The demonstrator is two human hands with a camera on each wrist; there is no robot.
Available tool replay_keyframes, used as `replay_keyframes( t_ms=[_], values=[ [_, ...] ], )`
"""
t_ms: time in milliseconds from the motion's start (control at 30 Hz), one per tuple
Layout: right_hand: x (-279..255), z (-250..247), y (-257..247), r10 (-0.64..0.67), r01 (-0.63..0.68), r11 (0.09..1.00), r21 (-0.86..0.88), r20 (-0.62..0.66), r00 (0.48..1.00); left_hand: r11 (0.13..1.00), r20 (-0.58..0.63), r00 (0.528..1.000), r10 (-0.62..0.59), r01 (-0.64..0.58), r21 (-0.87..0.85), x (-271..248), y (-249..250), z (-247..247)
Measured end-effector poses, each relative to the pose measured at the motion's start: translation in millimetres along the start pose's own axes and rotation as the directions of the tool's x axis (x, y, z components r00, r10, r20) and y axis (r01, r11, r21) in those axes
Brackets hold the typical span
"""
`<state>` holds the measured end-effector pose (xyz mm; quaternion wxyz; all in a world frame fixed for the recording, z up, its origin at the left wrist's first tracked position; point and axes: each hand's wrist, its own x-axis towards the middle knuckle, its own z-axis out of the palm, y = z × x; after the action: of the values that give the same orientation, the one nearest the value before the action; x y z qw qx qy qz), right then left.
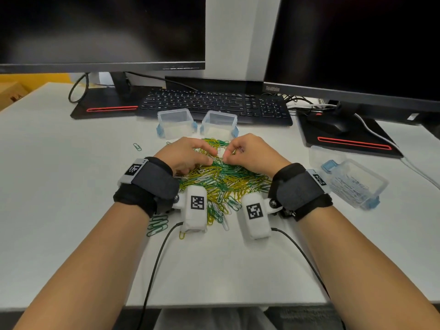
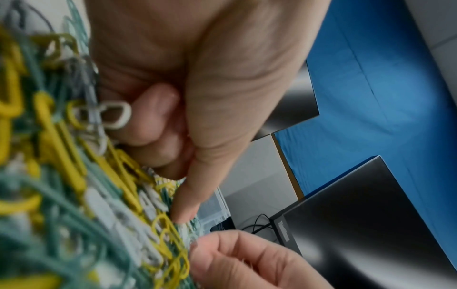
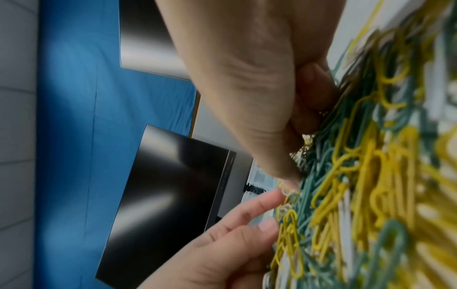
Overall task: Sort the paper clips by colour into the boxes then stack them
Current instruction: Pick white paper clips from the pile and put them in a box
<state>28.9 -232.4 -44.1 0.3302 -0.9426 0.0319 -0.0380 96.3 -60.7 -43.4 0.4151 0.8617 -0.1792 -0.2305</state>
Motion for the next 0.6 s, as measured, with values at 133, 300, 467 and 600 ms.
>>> replay_keyframes(
  t_ms=[133, 300, 467, 600],
  values=[
    [-3.0, -6.9, -1.5, 0.117, -0.13, 0.898, 0.421, 0.057, 0.991, 0.999, -0.049, 0.998, 0.034, -0.032, 0.038, 1.1, -1.1, 4.2],
    [-4.7, -30.1, 6.0, 0.14, -0.257, 0.331, 0.908, 0.222, 0.965, 0.998, -0.076, 0.996, 0.055, -0.057, -0.024, -0.5, 0.6, 3.0],
    [-8.7, -49.6, 19.8, 0.246, -0.244, 0.353, 0.903, 0.162, 0.956, 0.973, -0.084, 0.993, 0.086, -0.102, -0.209, -3.4, 3.5, 2.0],
    [-13.6, -58.3, 27.2, 0.417, -0.415, 0.696, 0.586, 0.142, 0.898, 0.936, -0.049, 0.994, 0.101, -0.112, -0.334, 0.2, 1.9, 4.0]
  ],
)
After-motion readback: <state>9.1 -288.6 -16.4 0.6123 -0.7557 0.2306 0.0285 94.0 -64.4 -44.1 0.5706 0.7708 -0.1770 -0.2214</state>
